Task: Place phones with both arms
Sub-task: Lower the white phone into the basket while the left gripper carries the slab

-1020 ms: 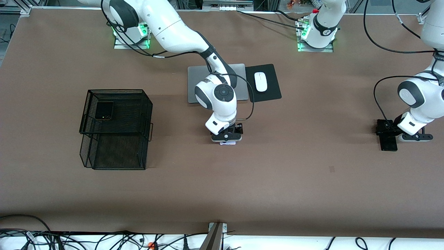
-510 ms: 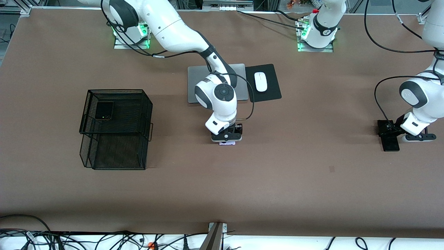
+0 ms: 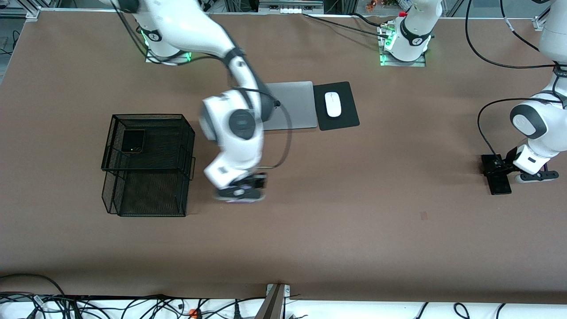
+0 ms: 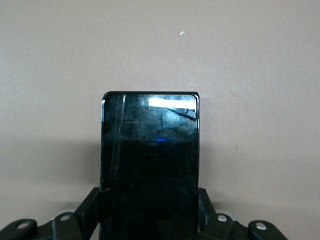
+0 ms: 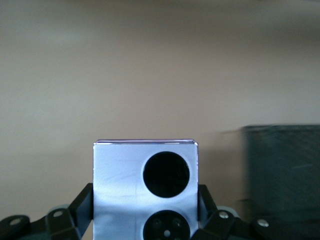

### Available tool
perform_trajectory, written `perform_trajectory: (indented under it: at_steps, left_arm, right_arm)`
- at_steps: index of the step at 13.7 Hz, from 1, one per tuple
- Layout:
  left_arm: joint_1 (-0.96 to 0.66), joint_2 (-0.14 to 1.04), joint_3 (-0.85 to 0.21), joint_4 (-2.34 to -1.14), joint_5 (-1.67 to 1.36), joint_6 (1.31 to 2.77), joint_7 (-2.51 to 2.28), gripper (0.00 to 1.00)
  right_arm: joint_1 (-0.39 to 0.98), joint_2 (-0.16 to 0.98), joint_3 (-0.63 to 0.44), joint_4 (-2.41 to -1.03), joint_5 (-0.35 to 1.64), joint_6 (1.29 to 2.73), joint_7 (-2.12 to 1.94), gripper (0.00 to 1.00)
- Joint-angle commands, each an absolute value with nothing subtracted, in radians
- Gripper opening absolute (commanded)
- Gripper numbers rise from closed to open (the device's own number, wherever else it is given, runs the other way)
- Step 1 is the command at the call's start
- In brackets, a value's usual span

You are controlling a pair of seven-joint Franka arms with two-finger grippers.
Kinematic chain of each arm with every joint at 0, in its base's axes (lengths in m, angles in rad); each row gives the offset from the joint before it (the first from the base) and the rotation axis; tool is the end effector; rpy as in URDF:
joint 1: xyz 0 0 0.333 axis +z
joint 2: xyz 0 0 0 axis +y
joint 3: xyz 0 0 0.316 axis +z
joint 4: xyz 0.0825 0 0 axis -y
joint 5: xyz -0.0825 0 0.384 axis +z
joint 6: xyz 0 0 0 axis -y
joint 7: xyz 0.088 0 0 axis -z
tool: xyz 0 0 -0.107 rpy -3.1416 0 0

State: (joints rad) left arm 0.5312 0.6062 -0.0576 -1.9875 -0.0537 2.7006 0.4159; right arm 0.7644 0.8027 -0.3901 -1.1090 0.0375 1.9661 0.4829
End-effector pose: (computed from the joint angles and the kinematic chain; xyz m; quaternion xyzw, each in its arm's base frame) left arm 0.5482 0.2839 0.1644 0.9964 0.0584 0.0607 0.0030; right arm 0.6722 0.3695 0.3684 0.9916 0.0017 0.0978 0.0846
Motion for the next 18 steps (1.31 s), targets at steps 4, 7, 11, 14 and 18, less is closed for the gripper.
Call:
perform_trajectory:
  at_steps: [4,7,11,14,18]
  left_arm:
    - [0.511,0.638,-0.066,-1.827,-0.086,2.459,0.410,0.00]
    - [0.479,0.635,-0.066,-1.770,-0.084,2.337,0.335,0.00]
    - [0.398,0.612,-0.066,-1.755,-0.072,2.260,0.177,0.00]
    - [0.283,0.585,-0.061,-1.753,-0.069,2.186,0.062,0.00]
    - [0.190,0.537,-0.074,-1.758,-0.034,2.158,0.032,0.00]
  right_arm:
    - [0.611,0.652,-0.453,-1.323,0.069,1.921,0.154,0.17]
    - [0.523,0.630,-0.453,-1.408,0.147,1.934,0.022,0.17]
    - [0.486,0.624,-0.453,-1.540,0.287,2.031,0.017,0.17]
    - [0.483,0.630,-0.453,-1.588,0.287,2.118,0.017,0.17]
    - [0.476,0.632,-0.453,-1.612,0.290,2.141,0.018,0.17]
